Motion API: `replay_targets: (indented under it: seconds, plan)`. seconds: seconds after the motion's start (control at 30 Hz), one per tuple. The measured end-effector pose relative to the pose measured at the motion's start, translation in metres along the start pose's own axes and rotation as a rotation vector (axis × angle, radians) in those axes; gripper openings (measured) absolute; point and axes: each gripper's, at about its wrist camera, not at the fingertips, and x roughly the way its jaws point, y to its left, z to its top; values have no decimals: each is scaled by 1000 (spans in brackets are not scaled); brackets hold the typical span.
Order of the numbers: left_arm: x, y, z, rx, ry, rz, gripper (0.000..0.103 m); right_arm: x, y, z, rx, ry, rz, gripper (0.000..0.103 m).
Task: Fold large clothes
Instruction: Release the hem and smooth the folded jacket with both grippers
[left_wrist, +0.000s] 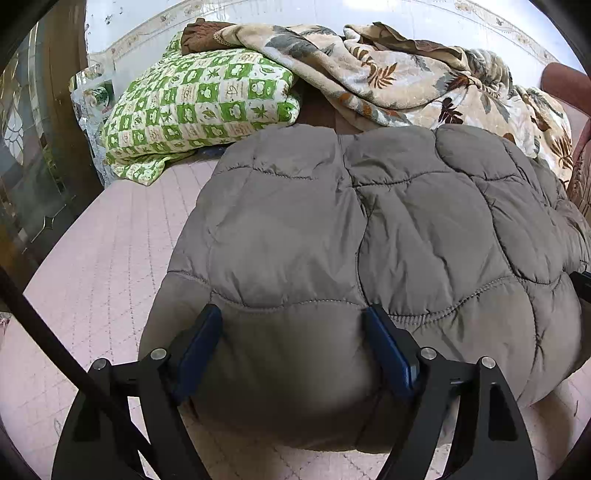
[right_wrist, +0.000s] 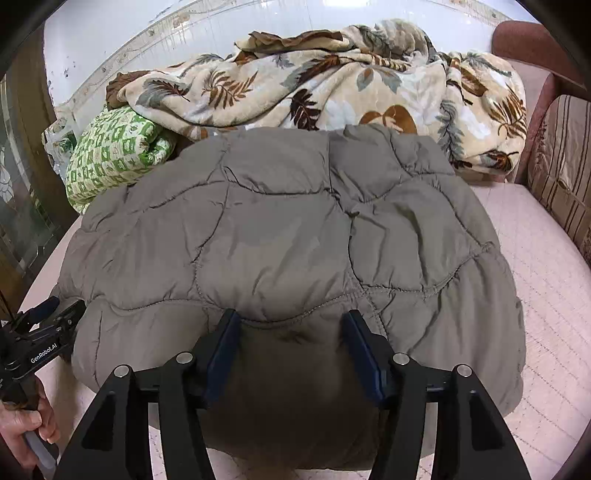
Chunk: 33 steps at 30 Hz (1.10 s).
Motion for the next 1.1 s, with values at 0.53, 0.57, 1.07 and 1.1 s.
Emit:
replay_targets:
  seconds: [0.53,0.57,1.07,1.1]
  plan:
    - [3,-2,1,15,3,12,80,19,-10,-6,33,52,48,67]
    - [3,-2,1,16,4,14,80,19,-10,-6,35,54,49,67]
    - [-20,11,14,-63,28,-31,80,-28,-49,-2,203,17,134,68]
    - [-23,13,15,-67,22,-27,80,-31,-52,-1,212,12,129,68]
